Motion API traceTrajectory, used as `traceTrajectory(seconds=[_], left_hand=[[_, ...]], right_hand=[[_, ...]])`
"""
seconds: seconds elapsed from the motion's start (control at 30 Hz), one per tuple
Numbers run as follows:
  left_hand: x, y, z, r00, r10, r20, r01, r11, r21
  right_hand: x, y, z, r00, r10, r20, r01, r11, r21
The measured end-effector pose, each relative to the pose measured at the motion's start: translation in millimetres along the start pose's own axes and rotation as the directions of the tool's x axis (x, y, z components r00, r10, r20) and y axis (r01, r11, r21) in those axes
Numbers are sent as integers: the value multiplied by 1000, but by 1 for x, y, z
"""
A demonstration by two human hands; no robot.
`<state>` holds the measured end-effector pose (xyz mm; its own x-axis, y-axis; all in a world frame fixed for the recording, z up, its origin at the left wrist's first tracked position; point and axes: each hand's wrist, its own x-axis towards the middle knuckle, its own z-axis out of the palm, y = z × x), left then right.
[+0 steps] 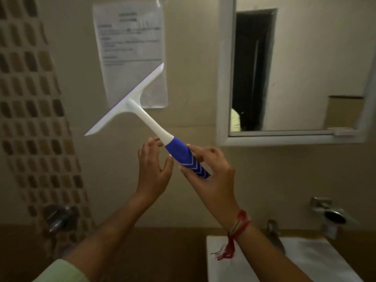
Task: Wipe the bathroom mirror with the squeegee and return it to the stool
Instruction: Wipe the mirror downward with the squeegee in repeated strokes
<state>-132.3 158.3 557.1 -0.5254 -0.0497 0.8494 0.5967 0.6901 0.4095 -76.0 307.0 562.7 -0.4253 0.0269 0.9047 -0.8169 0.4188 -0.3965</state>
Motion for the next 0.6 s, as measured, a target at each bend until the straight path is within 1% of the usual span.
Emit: traceTrajectory(seconds=[0.13,0.3,0.43,0.5,0.6], left_hand=[[47,40,19,987,151,-61,-154,987,-51],[105,85,40,932,337,-134,-352,930,-106],[146,114,56,900,404,-163,-422,902,-89],[159,125,63,886,431,-170,-446,893,-61],[175,134,71,856,480,-192,-484,875,28]], right_hand=[[26,2,-41,997,-17,-69,9,994,-113],[48,7,-88,967,-86,-240,46,985,-169],[68,6,-120,933,-120,-340,46,975,-217],[76,7,-132,924,-97,-370,15,976,-217],[82,13,-145,910,-68,-408,-25,976,-217]])
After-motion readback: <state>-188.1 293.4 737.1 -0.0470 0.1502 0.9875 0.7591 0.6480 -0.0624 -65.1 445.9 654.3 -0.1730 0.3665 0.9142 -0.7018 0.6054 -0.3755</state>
